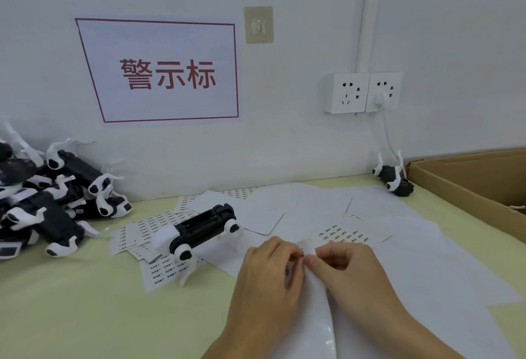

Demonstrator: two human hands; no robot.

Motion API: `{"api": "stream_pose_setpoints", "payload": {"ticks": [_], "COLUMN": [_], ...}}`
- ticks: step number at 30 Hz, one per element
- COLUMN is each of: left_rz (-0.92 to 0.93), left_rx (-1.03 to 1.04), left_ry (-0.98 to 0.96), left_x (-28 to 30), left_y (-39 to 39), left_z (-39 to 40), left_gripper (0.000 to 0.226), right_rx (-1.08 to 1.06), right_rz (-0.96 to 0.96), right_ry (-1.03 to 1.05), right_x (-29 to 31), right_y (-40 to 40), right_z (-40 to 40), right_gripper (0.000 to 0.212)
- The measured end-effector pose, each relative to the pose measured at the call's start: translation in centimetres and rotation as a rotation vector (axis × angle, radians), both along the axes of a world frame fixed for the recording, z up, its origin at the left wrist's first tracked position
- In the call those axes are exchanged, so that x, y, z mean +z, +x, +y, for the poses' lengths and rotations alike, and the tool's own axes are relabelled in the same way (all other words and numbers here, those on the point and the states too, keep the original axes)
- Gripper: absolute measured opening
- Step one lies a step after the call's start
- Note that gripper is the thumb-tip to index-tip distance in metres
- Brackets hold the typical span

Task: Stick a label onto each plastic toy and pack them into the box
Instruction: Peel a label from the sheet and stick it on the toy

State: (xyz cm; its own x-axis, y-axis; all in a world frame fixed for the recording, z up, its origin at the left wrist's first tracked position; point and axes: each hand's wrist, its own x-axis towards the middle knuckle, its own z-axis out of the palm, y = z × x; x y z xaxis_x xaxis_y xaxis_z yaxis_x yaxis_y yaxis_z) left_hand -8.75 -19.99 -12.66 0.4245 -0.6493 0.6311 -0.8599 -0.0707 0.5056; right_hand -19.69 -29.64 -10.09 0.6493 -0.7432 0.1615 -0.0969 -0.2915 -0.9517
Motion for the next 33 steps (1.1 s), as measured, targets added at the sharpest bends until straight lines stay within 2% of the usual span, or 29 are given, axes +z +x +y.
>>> {"api": "stream_pose_setpoints", "payload": {"ticks": [8, 15, 27, 33], "left_rz": [0.113, 0.182, 0.151, 0.096], "left_rx": [-0.079, -0.090, -0.064, -0.039], "left_ry": [-0.103, -0.093, -0.062, -0.027], "left_x": [0.50, 0.35, 0.26, 0.01], "left_y": [0.08, 0.44, 0.37, 0.23], "left_z": [0.16, 0.06, 0.05, -0.01], "left_gripper": [0.009, 0.010, 0.010, 0.010], "right_rx": [-0.011, -0.017, -0.036, -0.081], "right_rz": [-0.029, -0.026, 0.015, -0.005], "right_ry": [0.001, -0.165, -0.266, -0.318], "right_x": [-0.56, -0.63, -1.00, -1.07], "right_y": [0.24, 0.23, 0.37, 0.41], "right_z": [0.49, 0.91, 0.92, 0.89], "right_gripper": [0.019, 0.030, 0.021, 0.028]}}
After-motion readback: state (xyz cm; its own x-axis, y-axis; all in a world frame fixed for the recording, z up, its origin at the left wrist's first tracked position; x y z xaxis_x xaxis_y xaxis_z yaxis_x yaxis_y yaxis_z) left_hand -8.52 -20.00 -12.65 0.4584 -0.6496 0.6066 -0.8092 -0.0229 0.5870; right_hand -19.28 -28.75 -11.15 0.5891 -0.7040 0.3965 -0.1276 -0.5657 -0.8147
